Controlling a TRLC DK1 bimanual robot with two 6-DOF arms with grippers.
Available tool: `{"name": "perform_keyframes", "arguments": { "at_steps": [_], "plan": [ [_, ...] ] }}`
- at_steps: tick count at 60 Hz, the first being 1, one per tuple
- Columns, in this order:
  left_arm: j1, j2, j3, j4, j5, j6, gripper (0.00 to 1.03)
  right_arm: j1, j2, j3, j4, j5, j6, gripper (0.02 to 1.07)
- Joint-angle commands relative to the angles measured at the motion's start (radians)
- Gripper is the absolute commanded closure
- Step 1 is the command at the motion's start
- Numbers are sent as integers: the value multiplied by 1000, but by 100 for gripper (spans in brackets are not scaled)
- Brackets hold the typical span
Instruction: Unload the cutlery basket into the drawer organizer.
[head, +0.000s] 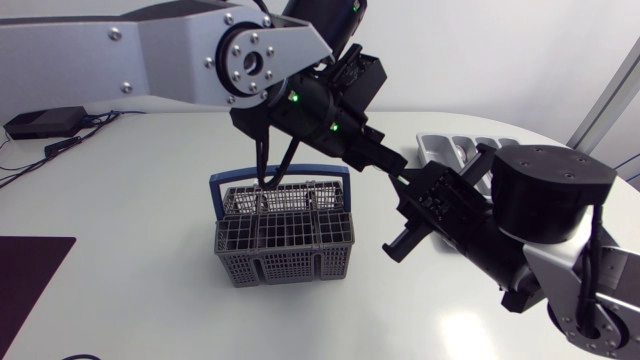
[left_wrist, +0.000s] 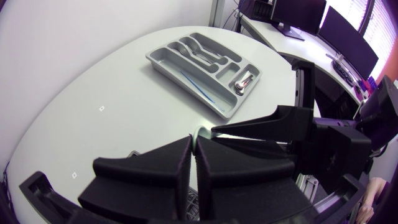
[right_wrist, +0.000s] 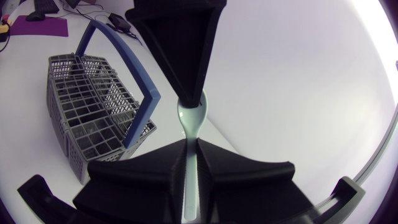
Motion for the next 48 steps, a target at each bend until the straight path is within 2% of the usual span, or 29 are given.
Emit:
{"name": "perform_keyframes", "arguments": {
  "at_steps": [1,7,11,23,26,30,38,48],
  "plan": [
    [-15,17,23,-2,4,-14,100,13,10,3,-9,3,-21,101],
    [-17,10,25,-2,5,-14,98,14,8,0,-15,3,-21,101],
    [-17,1,25,1,4,-15,83,16,7,-2,-22,3,-21,101],
    [-4,-26,25,24,5,-17,47,22,-15,-29,-31,-3,-32,101],
    [3,-36,25,31,5,-18,35,22,-25,-38,-37,-8,-36,101],
    [14,-45,23,41,5,-20,28,19,-38,-54,-39,-17,-47,101],
    [46,-72,23,47,-1,-20,14,-50,-82,-80,-94,-115,-63,101],
    [106,-115,19,48,-30,-6,6,-245,-137,-101,-189,-345,-132,101]
  ]
}}
